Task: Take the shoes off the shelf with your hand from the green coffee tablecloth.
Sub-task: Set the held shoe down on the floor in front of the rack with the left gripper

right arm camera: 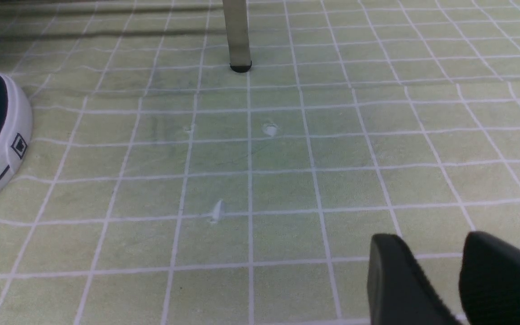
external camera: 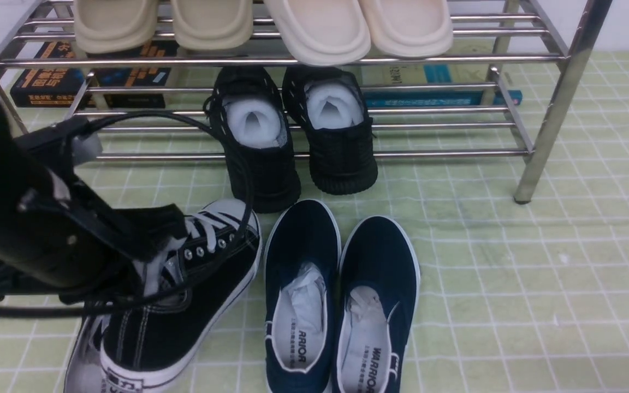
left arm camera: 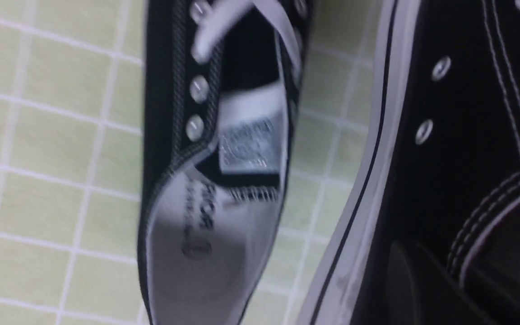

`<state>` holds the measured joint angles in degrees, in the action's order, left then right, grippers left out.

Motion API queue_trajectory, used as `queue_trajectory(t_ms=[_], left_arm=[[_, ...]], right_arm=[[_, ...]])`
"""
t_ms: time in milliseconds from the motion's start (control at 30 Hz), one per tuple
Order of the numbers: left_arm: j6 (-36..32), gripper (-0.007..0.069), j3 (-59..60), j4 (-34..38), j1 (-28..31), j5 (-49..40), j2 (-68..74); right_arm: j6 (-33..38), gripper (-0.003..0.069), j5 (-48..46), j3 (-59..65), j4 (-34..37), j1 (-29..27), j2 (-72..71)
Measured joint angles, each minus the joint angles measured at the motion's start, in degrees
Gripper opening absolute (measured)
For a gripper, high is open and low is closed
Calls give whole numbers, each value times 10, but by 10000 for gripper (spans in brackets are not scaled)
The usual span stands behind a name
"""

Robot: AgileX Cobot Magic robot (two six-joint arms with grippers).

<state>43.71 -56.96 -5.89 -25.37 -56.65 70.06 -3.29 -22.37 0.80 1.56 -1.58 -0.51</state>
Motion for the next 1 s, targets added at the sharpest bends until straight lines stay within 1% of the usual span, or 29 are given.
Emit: queue_trajectory(t_ms=[33, 100, 233, 500, 767, 1000], left_arm=[[27, 13, 0, -21, -14, 7, 3], [65, 15, 0, -42, -32, 16, 13], [102, 18, 0, -49, -58, 27, 39], [111, 22, -1, -61, -68, 39, 51], [114, 22, -8, -67, -68, 31, 5], [115, 22, -9, -76, -68, 43, 34]], right_arm=[[0, 239, 0, 0, 0, 0, 0], [0, 239, 0, 0, 0, 0, 0], [0, 239, 0, 0, 0, 0, 0], [0, 239, 0, 0, 0, 0, -1], [0, 239, 0, 0, 0, 0, -1], [0, 239, 0, 0, 0, 0, -1]])
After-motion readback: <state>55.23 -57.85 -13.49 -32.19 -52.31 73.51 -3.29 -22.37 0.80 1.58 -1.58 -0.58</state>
